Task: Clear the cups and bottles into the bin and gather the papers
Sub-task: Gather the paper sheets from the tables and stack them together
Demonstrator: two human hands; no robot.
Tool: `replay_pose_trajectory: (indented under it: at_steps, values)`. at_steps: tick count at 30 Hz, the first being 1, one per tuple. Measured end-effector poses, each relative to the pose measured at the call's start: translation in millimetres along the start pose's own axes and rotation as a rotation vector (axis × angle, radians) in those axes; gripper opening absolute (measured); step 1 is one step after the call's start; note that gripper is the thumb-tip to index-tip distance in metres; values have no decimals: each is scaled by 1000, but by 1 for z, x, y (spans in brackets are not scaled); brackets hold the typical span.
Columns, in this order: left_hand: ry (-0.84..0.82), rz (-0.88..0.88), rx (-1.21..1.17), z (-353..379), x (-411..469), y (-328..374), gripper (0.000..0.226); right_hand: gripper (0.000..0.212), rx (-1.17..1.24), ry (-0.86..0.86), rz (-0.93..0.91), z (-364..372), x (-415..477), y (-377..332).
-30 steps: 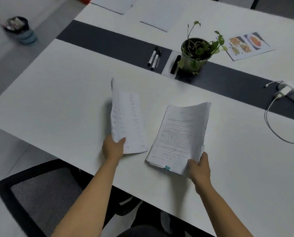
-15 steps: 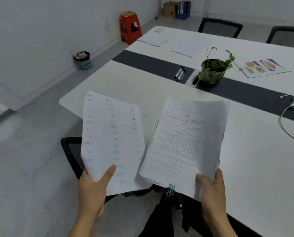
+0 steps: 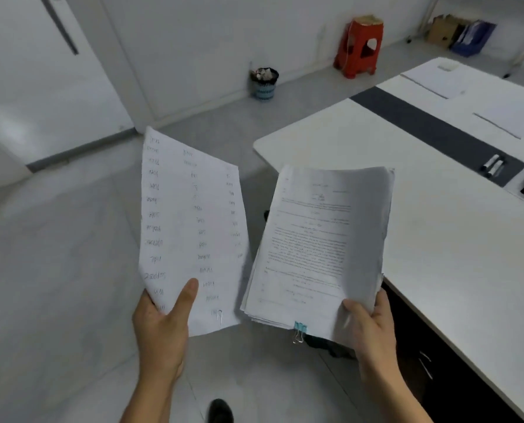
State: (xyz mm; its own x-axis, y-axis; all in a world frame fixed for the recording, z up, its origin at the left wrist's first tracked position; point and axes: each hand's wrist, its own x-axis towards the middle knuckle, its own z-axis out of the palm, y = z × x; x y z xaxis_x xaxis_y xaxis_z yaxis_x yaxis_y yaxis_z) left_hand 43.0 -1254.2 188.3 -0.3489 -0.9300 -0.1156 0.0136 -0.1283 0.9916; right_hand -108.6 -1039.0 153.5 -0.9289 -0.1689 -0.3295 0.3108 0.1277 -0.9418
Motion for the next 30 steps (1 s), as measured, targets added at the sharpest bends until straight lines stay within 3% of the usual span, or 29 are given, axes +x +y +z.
replay_pose_trajectory:
  at_steps: [5,11,20,23,30]
  values:
    - [48,5,-70,-70,130,32,33,39,-43,-66,-49,150,21,-27]
    - [37,33,-82,-79,259,76,35,35,-8,-51,-70,245,56,-72]
    - [32,47,-80,11,476,73,35,28,14,66,-19,379,233,-103]
    - [29,73,-65,49,555,104,35,20,-6,62,-18,429,307,-151]
    - [-11,138,-153,123,719,154,39,26,-72,63,-111,535,446,-241]
